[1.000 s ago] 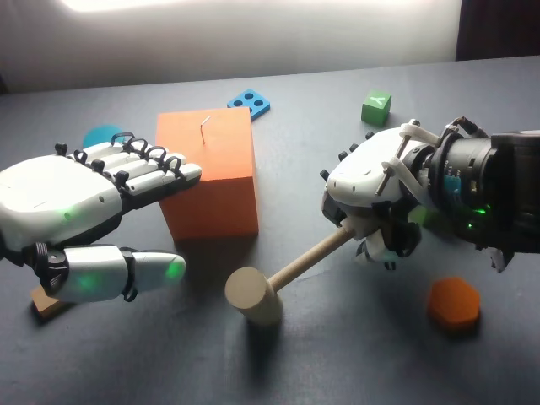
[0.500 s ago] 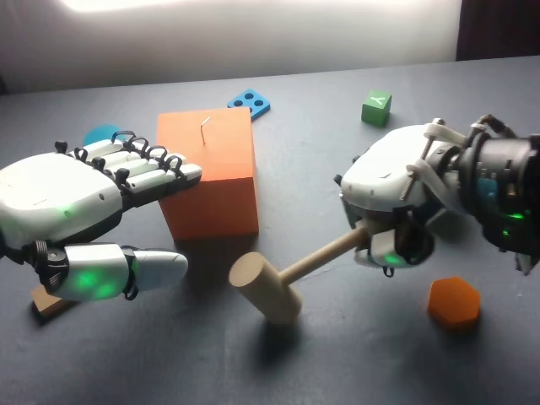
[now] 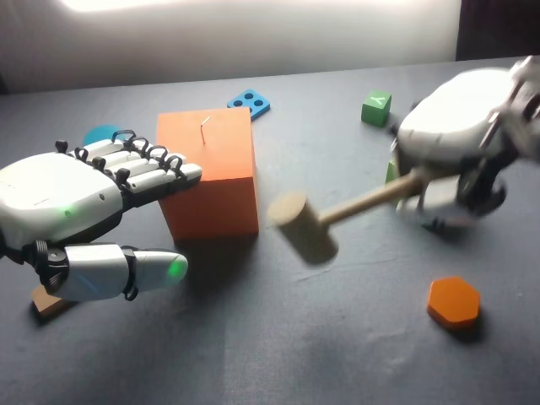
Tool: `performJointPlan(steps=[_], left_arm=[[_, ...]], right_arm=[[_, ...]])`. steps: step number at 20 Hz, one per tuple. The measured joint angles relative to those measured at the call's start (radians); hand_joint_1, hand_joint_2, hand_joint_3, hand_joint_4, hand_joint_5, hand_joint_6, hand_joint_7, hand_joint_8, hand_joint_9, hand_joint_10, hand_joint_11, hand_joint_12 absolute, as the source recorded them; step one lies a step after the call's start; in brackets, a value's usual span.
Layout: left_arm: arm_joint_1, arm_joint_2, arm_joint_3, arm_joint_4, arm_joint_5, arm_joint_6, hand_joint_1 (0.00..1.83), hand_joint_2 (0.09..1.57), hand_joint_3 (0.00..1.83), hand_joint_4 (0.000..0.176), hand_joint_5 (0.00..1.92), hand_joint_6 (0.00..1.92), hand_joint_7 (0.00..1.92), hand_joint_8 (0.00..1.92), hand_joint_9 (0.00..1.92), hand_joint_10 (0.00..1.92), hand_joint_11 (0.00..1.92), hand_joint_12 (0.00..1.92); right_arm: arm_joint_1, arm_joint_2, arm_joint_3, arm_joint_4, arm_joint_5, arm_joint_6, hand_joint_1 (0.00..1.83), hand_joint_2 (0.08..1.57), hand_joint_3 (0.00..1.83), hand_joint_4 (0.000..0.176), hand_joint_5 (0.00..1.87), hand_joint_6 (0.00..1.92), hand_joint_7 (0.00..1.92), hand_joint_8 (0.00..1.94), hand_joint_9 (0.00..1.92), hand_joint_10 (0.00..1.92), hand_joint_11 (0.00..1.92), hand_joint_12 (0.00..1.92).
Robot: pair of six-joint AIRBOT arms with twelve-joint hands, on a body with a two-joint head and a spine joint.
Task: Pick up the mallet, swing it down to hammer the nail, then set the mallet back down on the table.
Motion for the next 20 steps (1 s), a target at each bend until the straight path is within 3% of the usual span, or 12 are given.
performJointPlan(steps=[2,5,6,9,13,20], left_arm=[[0.000,0.000,0.000,0.000,0.002,0.000,0.00,1.30,0.00,0.000,0.10,0.00,0.11,0.00,0.12,0.00,0.00,0.34],[0.000,0.000,0.000,0.000,0.003,0.000,0.00,1.30,0.00,0.000,0.07,0.00,0.09,0.00,0.11,0.00,0.00,0.30],[0.001,0.000,0.000,0.001,0.003,0.000,0.00,1.30,0.00,0.000,0.08,0.00,0.09,0.00,0.11,0.00,0.00,0.27],[0.001,0.000,0.000,0.003,0.006,0.002,0.00,1.30,0.00,0.000,0.10,0.00,0.12,0.00,0.13,0.00,0.00,0.33],[0.001,0.000,0.000,0.002,0.003,0.006,0.00,1.30,0.00,0.000,0.10,0.00,0.12,0.00,0.12,0.00,0.00,0.33],[0.001,0.000,0.000,0.003,0.004,0.006,0.00,1.30,0.00,0.000,0.08,0.00,0.11,0.00,0.12,0.00,0.00,0.28]], right_arm=[[0.055,0.016,0.021,-0.015,0.013,0.061,0.63,1.54,0.00,0.176,1.28,1.92,1.49,1.94,1.60,1.92,1.72,1.92],[0.075,-0.008,0.043,-0.012,0.036,0.080,0.64,1.54,0.00,0.176,1.29,1.92,1.49,1.94,1.59,1.92,1.71,1.92],[0.078,-0.023,0.055,-0.069,0.053,0.178,0.66,1.55,0.00,0.176,1.26,1.92,1.47,1.94,1.59,1.92,1.73,1.92],[0.098,-0.050,0.082,-0.525,0.091,0.597,0.62,1.56,0.00,0.176,1.24,1.92,1.44,1.94,1.55,1.92,1.69,1.92],[0.089,-0.116,0.099,-0.861,0.027,0.885,0.41,1.57,0.03,0.176,1.27,1.92,1.45,1.94,1.55,1.92,1.69,1.92],[0.080,-0.235,0.161,-0.909,-0.038,0.933,0.28,1.57,0.07,0.176,1.29,1.92,1.50,1.94,1.62,1.92,1.74,1.92]])
